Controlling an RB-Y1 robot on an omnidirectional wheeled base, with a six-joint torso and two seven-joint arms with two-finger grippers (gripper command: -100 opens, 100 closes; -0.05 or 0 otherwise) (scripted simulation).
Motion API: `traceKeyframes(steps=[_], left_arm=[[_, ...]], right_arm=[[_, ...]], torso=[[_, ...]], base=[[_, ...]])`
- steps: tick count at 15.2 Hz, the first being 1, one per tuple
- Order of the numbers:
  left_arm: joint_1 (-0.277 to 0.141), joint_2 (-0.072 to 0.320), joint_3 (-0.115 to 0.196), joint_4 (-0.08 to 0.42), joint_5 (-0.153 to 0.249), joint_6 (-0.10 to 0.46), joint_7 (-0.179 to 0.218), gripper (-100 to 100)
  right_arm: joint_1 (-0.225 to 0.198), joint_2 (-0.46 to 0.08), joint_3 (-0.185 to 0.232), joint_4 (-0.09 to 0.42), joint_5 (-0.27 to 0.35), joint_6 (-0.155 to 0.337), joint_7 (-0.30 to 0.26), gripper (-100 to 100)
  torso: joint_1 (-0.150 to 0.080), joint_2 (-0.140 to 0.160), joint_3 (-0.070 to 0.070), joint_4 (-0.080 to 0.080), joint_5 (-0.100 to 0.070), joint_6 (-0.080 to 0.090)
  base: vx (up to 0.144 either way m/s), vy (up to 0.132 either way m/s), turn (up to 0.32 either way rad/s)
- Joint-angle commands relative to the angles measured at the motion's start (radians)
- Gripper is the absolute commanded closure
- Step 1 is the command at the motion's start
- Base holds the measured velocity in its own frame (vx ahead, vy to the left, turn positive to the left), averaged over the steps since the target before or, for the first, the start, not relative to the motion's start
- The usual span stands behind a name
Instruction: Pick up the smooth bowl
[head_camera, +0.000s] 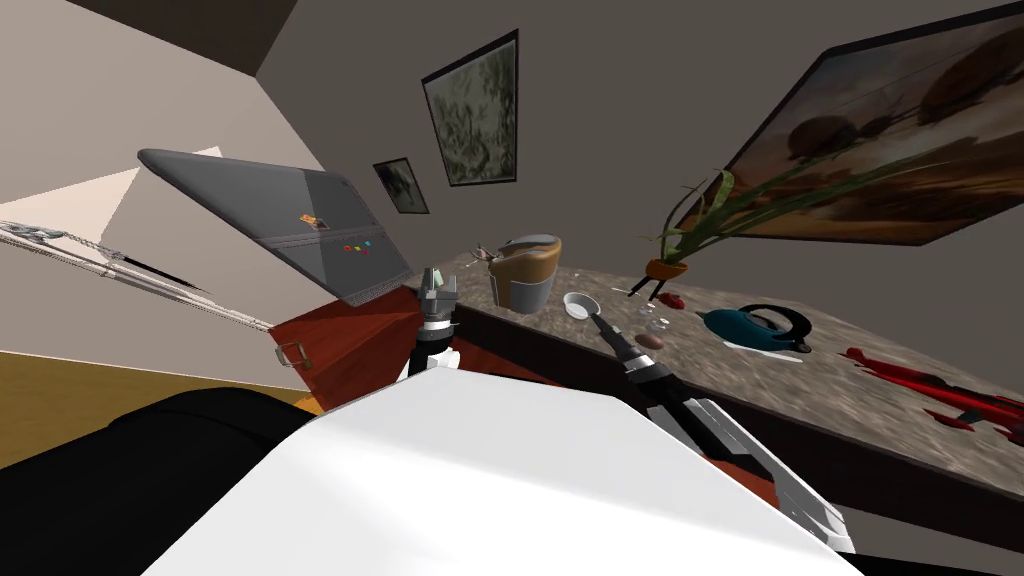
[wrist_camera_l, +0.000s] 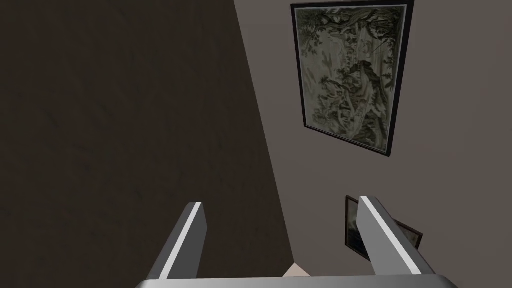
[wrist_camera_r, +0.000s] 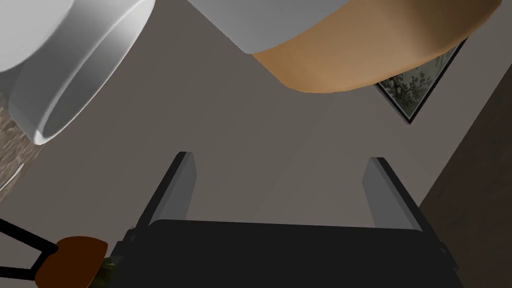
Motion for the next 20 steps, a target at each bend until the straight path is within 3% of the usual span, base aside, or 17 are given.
traceKeyframes(steps=[1,2,4,5,7,8,10,13,15,16,18,19,20], left_arm=[[0.000,0.000,0.000,0.000,0.000,0.000,0.000,0],[0.000,0.000,0.000,0.000,0.000,0.000,0.000,0],[0.000,0.000,0.000,0.000,0.000,0.000,0.000,0],[0.000,0.000,0.000,0.000,0.000,0.000,0.000,0],[0.000,0.000,0.000,0.000,0.000,0.000,0.000,0],[0.000,0.000,0.000,0.000,0.000,0.000,0.000,0],[0.000,0.000,0.000,0.000,0.000,0.000,0.000,0],[0.000,0.000,0.000,0.000,0.000,0.000,0.000,0],[0.000,0.000,0.000,0.000,0.000,0.000,0.000,0],[0.000,0.000,0.000,0.000,0.000,0.000,0.000,0],[0.000,0.000,0.000,0.000,0.000,0.000,0.000,0],[0.000,0.000,0.000,0.000,0.000,0.000,0.000,0],[0.000,0.000,0.000,0.000,0.000,0.000,0.000,0]], right_arm=[[0.006,-0.032,-0.006,0.012,0.007,0.003,-0.007,-100],[0.018,-0.064,-0.015,0.045,0.034,0.018,-0.021,-100],[0.018,-0.092,-0.015,0.045,0.034,0.018,-0.021,-100],[0.031,-0.128,-0.022,0.078,0.062,0.033,-0.036,-100],[0.031,-0.152,-0.022,0.078,0.062,0.033,-0.036,-100],[0.045,-0.189,-0.030,0.111,0.089,0.047,-0.051,-100],[0.045,-0.211,-0.030,0.111,0.089,0.047,-0.051,-100],[0.073,-0.296,-0.042,0.177,0.145,0.075,-0.081,-100],[0.073,-0.328,-0.042,0.177,0.145,0.075,-0.081,-100],[0.088,-0.357,-0.048,0.210,0.173,0.089,-0.096,-100],[0.088,-0.385,-0.048,0.210,0.173,0.089,-0.096,-100],[0.103,-0.422,-0.052,0.243,0.201,0.101,-0.111,-100],[0.103,-0.441,-0.052,0.243,0.201,0.101,-0.111,-100]], torso=[[0.000,0.000,0.000,0.000,0.000,0.000],[0.000,0.000,0.000,0.000,0.000,0.000],[0.001,0.000,0.000,0.000,0.000,0.000],[0.000,0.000,0.000,0.000,0.000,0.000],[0.000,0.000,0.000,0.000,0.000,0.000],[0.000,-0.001,0.000,0.000,0.000,0.000],[0.001,0.000,0.000,0.000,0.000,0.000],[0.001,-0.001,0.000,0.000,0.000,0.000],[0.002,-0.001,-0.001,0.000,0.001,0.000],[0.001,-0.001,-0.001,0.000,0.000,0.000],[0.001,-0.001,-0.001,0.000,0.000,0.000],[0.000,-0.001,0.000,0.000,0.000,0.000],[0.000,-0.001,0.000,0.000,0.000,0.000]], base=[[-0.012,0.049,0.033],[-0.017,0.074,0.094],[-0.017,0.065,0.076],[-0.008,0.055,0.098],[-0.004,0.057,0.071],[-0.008,0.070,0.109],[-0.006,0.063,0.077],[-0.001,0.081,0.133],[0.001,0.072,0.073],[-0.004,0.068,0.085],[0.000,0.061,0.083],[-0.002,0.062,0.126],[0.004,0.071,0.130]])
